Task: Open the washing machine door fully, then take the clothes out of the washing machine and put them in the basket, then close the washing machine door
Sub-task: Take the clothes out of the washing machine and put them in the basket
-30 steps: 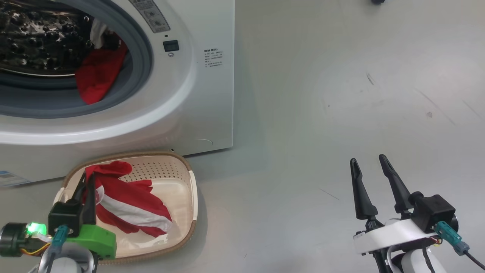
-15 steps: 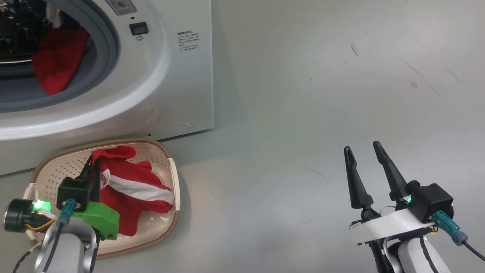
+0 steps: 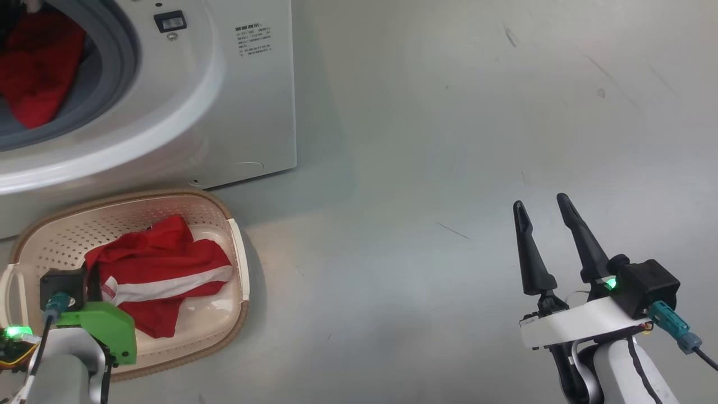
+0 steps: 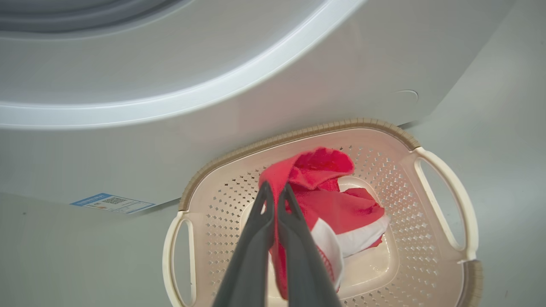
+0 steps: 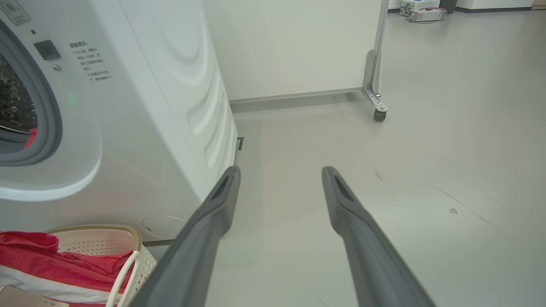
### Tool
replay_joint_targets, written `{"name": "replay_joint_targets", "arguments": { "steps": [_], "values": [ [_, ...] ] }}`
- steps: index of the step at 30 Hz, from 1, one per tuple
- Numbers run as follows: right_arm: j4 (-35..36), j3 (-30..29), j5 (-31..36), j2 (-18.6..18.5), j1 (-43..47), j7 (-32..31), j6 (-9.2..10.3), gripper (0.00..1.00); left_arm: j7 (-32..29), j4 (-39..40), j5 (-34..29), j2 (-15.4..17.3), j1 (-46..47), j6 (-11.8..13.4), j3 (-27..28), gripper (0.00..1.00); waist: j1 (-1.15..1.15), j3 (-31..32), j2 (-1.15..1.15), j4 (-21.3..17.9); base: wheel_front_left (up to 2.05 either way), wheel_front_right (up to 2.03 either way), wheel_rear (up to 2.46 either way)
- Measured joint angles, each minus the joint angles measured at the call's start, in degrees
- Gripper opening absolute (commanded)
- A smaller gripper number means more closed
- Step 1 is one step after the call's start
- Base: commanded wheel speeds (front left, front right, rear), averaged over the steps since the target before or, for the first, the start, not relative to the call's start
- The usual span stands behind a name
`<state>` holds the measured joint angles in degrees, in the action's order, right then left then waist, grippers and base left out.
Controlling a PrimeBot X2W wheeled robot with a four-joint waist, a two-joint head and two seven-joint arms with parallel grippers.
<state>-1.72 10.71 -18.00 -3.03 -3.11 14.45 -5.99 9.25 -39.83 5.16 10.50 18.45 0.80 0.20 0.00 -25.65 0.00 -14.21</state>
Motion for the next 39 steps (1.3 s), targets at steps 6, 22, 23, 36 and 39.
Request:
{"name": "replay_joint_targets", "arguments": {
  "steps": [6, 22, 23, 36, 39],
  "values": [
    [0.5, -1.0, 0.1, 0.0, -0.2, 0.0, 0.01, 1.0, -1.6, -4.0, 2.9, -0.6, 3.2, 0.8, 2.3, 0.0, 0.0, -1.6, 0.0, 0.0, 0.0, 0.0, 0.0],
    [-0.1, -1.1, 0.9, 0.2, -1.2, 0.0, 0.0, 1.0, -0.7, -11.8, 3.9, -0.9, 7.0, 1.9, 3.0, 1.0, 0.0, -1.6, 0.0, 1.0, 0.0, 0.0, 0.0],
    [-0.2, -1.1, 0.9, 0.2, -1.2, 0.0, 0.0, 1.0, -0.3, -12.0, 3.8, -0.9, 7.0, 1.9, 2.8, 1.0, 0.0, -1.4, 0.0, 1.1, 0.0, 0.0, 0.0],
    [-1.3, -2.4, 1.0, 0.2, -1.2, 0.0, 0.0, 1.0, 5.0, -10.1, 2.7, -2.8, 8.7, -1.2, -0.2, 1.0, 0.0, 3.5, 0.0, 2.4, 0.0, 0.0, 0.0],
    [-1.6, -2.8, 1.0, 0.2, -1.2, 0.0, 0.0, 1.0, 5.0, -9.4, 2.0, -2.9, 8.7, -1.7, -1.1, 1.0, 0.0, 5.0, 0.0, 2.9, 0.0, 0.0, 0.0]
  ]
}}
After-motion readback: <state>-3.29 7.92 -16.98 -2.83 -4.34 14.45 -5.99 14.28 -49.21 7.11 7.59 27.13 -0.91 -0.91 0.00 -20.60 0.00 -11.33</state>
